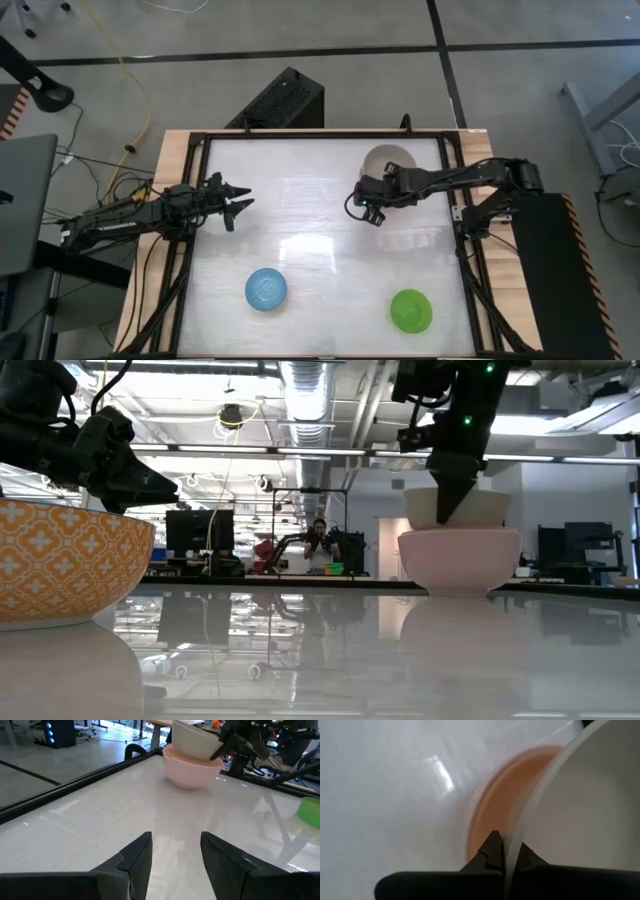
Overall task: Nest bowls inside each other
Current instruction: Stack the gray bowl on top of the pink bowl
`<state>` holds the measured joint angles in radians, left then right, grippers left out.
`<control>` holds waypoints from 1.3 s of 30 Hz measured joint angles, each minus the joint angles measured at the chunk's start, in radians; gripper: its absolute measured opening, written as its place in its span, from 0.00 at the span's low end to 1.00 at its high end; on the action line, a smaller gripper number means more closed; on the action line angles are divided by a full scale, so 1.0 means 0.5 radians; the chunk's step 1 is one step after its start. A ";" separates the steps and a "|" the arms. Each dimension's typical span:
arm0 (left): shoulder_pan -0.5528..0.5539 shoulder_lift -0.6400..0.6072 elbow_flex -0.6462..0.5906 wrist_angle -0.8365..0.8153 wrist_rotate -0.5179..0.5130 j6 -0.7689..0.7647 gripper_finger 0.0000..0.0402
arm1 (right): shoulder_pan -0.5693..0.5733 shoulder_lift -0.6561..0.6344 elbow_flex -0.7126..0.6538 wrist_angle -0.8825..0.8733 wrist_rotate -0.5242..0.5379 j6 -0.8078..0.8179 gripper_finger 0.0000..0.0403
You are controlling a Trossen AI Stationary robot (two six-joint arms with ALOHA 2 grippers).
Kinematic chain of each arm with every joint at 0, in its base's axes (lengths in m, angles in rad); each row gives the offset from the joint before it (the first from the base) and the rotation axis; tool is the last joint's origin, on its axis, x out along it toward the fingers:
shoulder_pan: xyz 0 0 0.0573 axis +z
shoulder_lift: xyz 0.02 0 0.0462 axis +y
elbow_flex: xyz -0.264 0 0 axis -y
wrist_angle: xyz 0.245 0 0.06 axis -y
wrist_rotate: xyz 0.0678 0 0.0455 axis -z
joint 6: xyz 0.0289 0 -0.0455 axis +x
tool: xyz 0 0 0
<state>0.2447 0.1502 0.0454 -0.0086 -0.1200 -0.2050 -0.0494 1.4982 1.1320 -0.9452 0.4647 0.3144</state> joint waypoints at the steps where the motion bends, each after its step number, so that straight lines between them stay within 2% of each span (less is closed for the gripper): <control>1: 0.000 0.001 0.000 0.000 0.000 0.000 0.39 | -0.009 0.000 0.000 0.004 -0.024 0.000 0.02; 4: 0.000 0.000 0.000 0.000 0.000 -0.001 0.39 | -0.038 0.001 0.000 0.025 -0.096 0.004 0.02; 15: 0.000 0.000 0.000 0.000 0.000 -0.003 0.39 | -0.090 0.002 0.000 0.043 -0.100 0.058 0.02; 25: 0.000 0.000 0.000 -0.001 0.000 -0.003 0.39 | -0.118 0.059 0.001 0.071 -0.194 0.090 0.04; 39: 0.000 0.000 0.000 -0.001 0.007 -0.004 0.39 | -0.143 0.104 0.037 -0.011 -0.143 0.110 0.28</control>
<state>0.2447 0.1503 0.0456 -0.0093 -0.1165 -0.2070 -0.1208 1.5501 1.1504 -0.9510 0.3931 0.3695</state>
